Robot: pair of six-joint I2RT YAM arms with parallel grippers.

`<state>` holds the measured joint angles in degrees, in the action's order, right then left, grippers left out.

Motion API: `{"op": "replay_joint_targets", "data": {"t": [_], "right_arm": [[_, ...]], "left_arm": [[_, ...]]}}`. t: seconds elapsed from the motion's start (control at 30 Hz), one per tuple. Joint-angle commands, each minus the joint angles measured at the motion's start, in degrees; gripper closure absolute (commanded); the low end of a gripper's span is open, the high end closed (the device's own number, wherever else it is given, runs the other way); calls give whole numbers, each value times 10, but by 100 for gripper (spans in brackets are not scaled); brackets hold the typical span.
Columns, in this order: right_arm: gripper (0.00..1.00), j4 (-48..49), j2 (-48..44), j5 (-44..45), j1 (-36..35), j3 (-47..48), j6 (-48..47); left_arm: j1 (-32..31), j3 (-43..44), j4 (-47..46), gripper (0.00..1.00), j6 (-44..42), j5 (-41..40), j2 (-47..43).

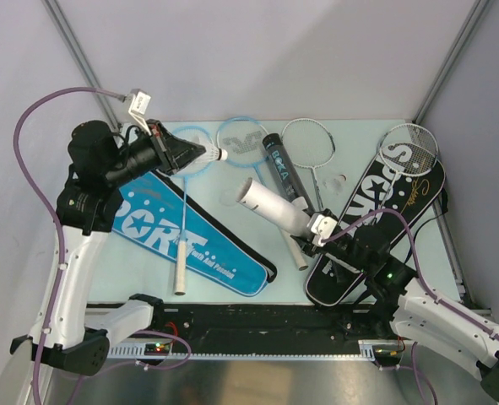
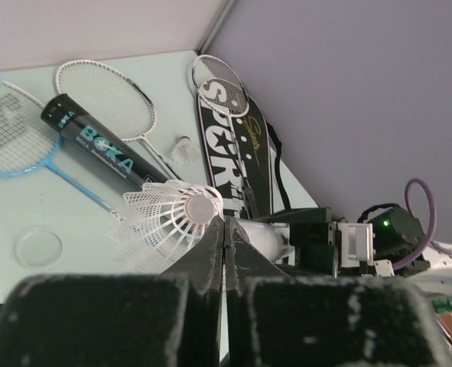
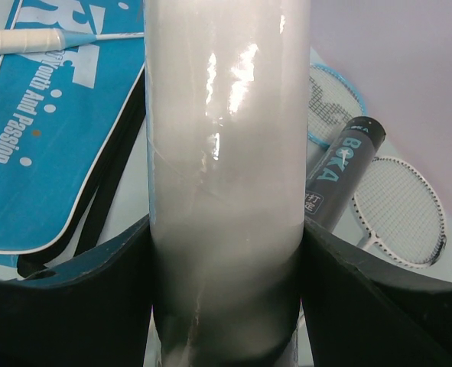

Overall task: Pack up the badminton gear
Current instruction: Place the shuttlecock at the shuttle tube.

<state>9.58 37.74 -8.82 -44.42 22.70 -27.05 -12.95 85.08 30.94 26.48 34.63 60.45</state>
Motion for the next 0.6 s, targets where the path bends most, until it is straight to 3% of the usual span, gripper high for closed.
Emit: {"op": "replay_joint_targets", "data": {"t": [0.0, 0.57], "right_arm": [[53, 55, 4, -11, -3, 42, -12], [54, 112, 26, -27, -17, 56, -21]], "left_arm": [[-8, -4, 18, 100, -4, 44, -15], [-100, -76, 18, 100, 28, 69, -12]]}}
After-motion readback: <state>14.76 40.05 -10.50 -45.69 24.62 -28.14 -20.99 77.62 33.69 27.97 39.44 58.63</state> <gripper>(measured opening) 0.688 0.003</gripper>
